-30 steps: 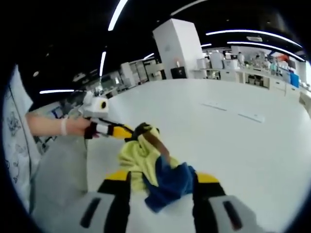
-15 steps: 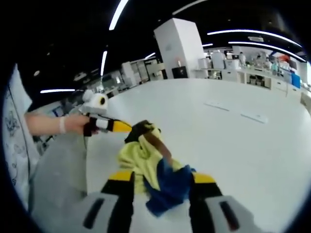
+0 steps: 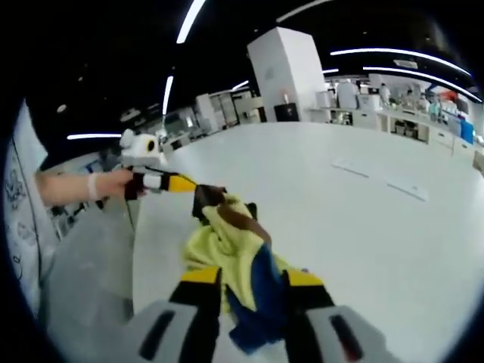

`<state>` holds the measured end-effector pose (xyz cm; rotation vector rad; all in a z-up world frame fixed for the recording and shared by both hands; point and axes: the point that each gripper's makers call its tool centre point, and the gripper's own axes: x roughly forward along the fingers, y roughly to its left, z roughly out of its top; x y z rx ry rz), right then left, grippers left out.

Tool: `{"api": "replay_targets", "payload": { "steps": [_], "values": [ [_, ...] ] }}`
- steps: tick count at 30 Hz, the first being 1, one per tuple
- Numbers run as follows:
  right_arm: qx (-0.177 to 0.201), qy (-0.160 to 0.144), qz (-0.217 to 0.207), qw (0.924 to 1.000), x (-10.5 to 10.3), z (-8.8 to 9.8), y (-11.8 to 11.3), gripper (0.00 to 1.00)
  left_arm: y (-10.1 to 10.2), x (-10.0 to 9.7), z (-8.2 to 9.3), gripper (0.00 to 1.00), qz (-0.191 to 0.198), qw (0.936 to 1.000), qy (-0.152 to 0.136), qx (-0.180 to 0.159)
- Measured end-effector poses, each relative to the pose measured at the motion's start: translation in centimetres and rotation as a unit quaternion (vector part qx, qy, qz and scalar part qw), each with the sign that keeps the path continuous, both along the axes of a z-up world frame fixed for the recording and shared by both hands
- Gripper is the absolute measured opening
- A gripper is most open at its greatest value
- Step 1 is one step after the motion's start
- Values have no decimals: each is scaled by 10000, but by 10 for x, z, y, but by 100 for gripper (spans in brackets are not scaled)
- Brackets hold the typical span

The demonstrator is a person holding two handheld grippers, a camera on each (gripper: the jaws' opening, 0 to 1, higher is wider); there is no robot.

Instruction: Fold the garment on the visible template until the final outline fits inside the template.

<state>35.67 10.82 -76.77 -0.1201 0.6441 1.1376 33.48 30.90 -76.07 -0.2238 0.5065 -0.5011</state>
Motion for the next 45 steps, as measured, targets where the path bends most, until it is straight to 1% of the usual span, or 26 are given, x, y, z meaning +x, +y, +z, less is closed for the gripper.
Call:
{"api": "replay_targets", "payload": {
  "steps": [3,5,7,9,12,13,16,20,21,24,25,28,30,32,35,36,38,39,40,42,43,45],
  "values": [
    [-189,-143,10,9997,9,-4,-2,20,-1,-5,-3,0,-7,10000,59,46],
    [-310,-222,41,9993,15,-7,-3,17,-2,-6,-3,0,-3,10000,75,20],
    [-333,-194,39,9992,18,-9,-2,14,-1,-5,-4,0,11,10000,90,2],
    [-301,-95,76,9995,17,-10,1,12,0,-5,-3,0,21,10000,83,-10],
    [-418,-80,233,9988,16,-17,5,9,3,-3,-4,0,49,9999,86,-44],
    [-436,-66,267,9987,17,-21,6,9,3,-3,-5,0,51,9999,88,-48],
    [-472,131,330,9983,16,-33,7,9,1,-3,-4,0,55,9999,90,-59],
    [-601,224,383,9972,14,-45,7,9,1,-3,-4,0,47,9999,93,-76],
    [-602,305,362,9971,13,-46,8,9,1,-3,-4,0,38,9999,89,-75],
    [-568,389,348,9970,14,-48,9,9,0,-4,-5,0,34,9999,97,-77],
    [-574,399,344,9970,14,-47,9,8,0,-4,-5,0,37,9999,107,-84],
    [-537,470,338,9969,12,-45,8,1,1,-5,-7,0,51,9999,125,-77],
    [-487,656,277,9963,10,-44,6,0,0,-6,-7,0,52,9999,136,-81],
    [-485,640,267,9964,10,-45,4,0,0,-6,-8,0,57,9998,161,-102],
    [-494,614,266,9965,8,-42,4,0,-1,-5,-8,0,64,9998,158,-97],
    [-529,514,220,9970,10,-39,3,0,-1,-5,-8,0,68,9998,156,-99],
    [-459,492,188,9976,9,-31,2,0,0,-3,-2,0,92,9998,85,-136],
    [-404,415,117,9983,10,-24,0,0,1,-2,1,0,97,9998,56,-150],
    [-377,342,87,9987,11,-17,-3,0,-1,0,8,0,95,9998,-35,-148],
    [-334,94,-20,9994,15,-5,-7,0,1,4,16,0,121,9996,-141,-212],
    [-288,43,-46,9996,14,2,-9,0,1,5,21,0,132,9994,-206,-239],
    [-79,-64,-210,9997,18,19,-15,0,4,9,32,0,142,9992,-293,-233]
  ]
}}
